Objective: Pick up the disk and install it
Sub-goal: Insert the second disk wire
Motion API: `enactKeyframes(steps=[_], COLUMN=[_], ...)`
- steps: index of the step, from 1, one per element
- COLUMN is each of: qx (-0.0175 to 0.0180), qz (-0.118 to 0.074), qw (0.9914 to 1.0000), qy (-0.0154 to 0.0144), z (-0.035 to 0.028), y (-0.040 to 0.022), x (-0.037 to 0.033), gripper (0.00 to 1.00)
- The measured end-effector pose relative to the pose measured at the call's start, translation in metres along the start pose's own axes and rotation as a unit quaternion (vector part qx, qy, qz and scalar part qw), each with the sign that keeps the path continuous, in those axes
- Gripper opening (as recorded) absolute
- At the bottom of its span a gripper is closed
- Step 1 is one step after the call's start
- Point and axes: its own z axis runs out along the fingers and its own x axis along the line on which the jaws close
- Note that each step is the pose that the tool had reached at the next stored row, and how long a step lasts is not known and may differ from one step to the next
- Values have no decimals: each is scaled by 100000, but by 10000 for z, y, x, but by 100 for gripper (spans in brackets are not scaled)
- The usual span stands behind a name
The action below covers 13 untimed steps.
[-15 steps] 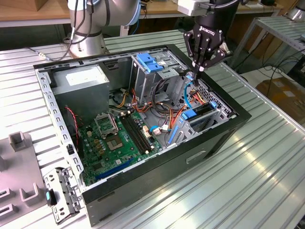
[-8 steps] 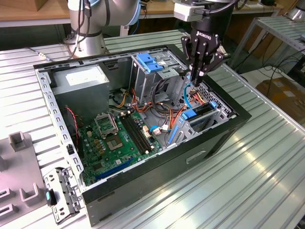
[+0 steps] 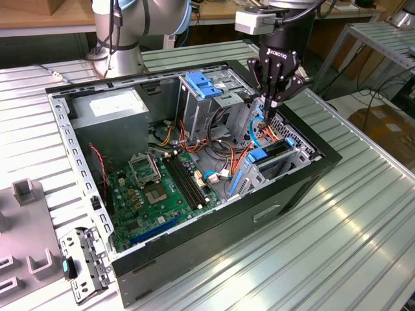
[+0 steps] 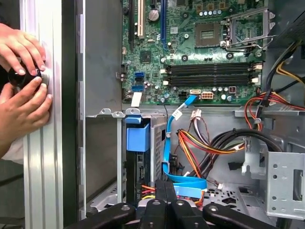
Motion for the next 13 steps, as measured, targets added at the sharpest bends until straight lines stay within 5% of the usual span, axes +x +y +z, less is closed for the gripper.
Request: enactKeyframes(steps=[2, 5, 9, 13], qx=[3, 18, 30, 34], qz=[-5, -33, -47, -55], qw=[99997, 99969, 99923, 99918], qy=[749, 2496, 3915, 4059], z=[11, 40, 71, 80], y=[0, -1, -3, -6], x=[-6, -21, -34, -37], gripper=[11, 24, 24, 16])
